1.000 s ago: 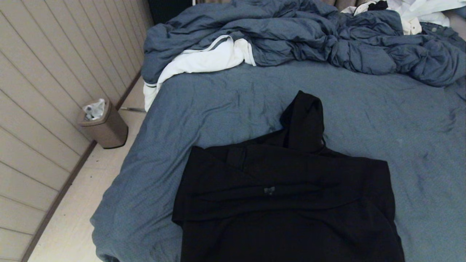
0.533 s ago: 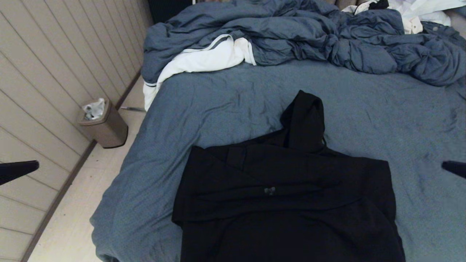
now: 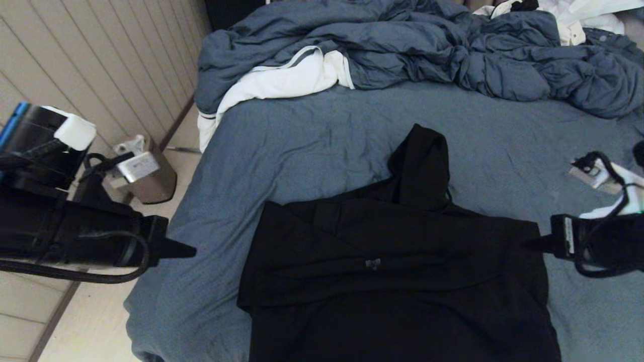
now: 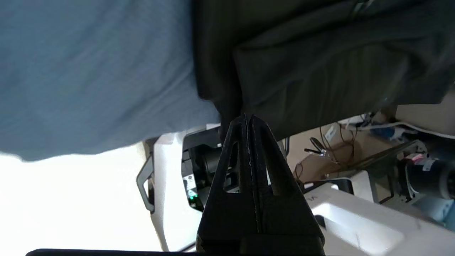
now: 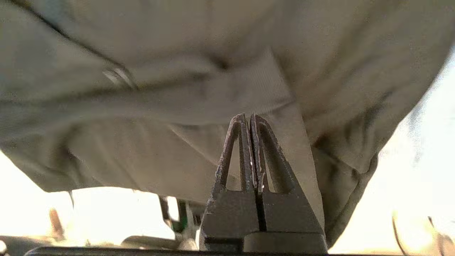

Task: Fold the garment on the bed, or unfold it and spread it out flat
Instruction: Unfold the black sweatshirt

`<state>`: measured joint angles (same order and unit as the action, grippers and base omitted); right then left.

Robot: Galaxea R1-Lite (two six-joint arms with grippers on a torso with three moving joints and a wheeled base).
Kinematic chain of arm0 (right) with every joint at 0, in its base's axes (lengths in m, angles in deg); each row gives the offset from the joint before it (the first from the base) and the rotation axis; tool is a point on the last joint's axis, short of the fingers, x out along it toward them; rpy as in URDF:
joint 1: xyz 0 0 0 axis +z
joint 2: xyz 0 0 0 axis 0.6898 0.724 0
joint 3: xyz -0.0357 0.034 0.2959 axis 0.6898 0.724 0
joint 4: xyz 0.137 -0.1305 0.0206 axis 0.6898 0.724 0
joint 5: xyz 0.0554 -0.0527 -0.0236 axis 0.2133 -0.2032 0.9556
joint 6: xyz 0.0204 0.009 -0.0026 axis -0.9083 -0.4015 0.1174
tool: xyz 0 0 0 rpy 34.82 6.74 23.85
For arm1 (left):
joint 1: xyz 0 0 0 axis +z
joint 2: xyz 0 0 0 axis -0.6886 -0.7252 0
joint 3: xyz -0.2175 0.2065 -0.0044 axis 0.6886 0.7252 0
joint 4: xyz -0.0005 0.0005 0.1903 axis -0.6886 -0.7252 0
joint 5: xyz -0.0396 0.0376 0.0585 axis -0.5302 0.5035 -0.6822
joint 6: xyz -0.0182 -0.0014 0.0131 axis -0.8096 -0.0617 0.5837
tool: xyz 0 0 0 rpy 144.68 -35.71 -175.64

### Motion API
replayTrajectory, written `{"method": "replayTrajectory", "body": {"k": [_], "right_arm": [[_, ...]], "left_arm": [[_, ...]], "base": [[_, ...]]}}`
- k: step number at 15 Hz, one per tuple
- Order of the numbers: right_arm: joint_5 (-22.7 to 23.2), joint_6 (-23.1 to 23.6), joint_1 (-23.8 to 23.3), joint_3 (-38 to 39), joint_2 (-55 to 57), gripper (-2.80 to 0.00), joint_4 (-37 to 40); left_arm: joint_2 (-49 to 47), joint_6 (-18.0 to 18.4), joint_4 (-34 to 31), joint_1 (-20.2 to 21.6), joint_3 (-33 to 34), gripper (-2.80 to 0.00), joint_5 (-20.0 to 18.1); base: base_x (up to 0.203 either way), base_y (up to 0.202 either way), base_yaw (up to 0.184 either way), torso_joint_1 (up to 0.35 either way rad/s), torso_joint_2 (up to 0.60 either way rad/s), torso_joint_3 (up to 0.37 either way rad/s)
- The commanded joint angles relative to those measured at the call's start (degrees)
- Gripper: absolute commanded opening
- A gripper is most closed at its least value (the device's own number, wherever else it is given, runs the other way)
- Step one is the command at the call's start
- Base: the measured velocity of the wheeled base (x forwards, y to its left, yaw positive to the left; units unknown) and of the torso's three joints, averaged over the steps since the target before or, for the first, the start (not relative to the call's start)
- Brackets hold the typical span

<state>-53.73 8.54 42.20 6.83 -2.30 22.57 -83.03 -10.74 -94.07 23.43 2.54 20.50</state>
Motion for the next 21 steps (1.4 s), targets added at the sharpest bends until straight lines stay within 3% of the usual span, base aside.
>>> {"method": "replayTrajectory", "body": {"k": [1,5,6,7,13,21], "right_arm": [[0.27,0.85,-1.41,0.26,5.21,-2.8,0.18],[6.55,1.65,-2.69,-0.59,6.57,-2.8,0.63],[6.55,2.07,-2.63,-0.11,6.8,-2.8,0.28],[6.57,3.26,-2.7,-0.03,7.67,0.0,0.2],[6.65,11.82,-6.14,2.07,10.81,0.0,1.0],[6.72,13.04,-5.69,8.59,6.07,0.0,1.25]], "left_arm": [[-4.95,-0.19,1.14,-1.31,0.17,-2.8,-0.14],[-7.8,-0.29,3.24,-3.37,-0.52,-2.8,-0.52],[-8.26,-0.31,3.63,-3.38,-0.52,0.0,-0.52],[-9.1,-0.26,4.12,-3.38,-0.56,0.0,-0.46],[-15.56,-0.22,10.41,-4.97,-0.87,0.0,-0.08],[-16.25,-1.54,10.94,-6.9,-1.31,0.0,-0.17]], "base": [[0.0,0.0,0.0,0.0,0.0,0.0],[0.0,0.0,0.0,0.0,0.0,0.0],[0.0,0.0,0.0,0.0,0.0,0.0],[0.0,0.0,0.0,0.0,0.0,0.0],[0.0,0.0,0.0,0.0,0.0,0.0],[0.0,0.0,0.0,0.0,0.0,0.0]]}}
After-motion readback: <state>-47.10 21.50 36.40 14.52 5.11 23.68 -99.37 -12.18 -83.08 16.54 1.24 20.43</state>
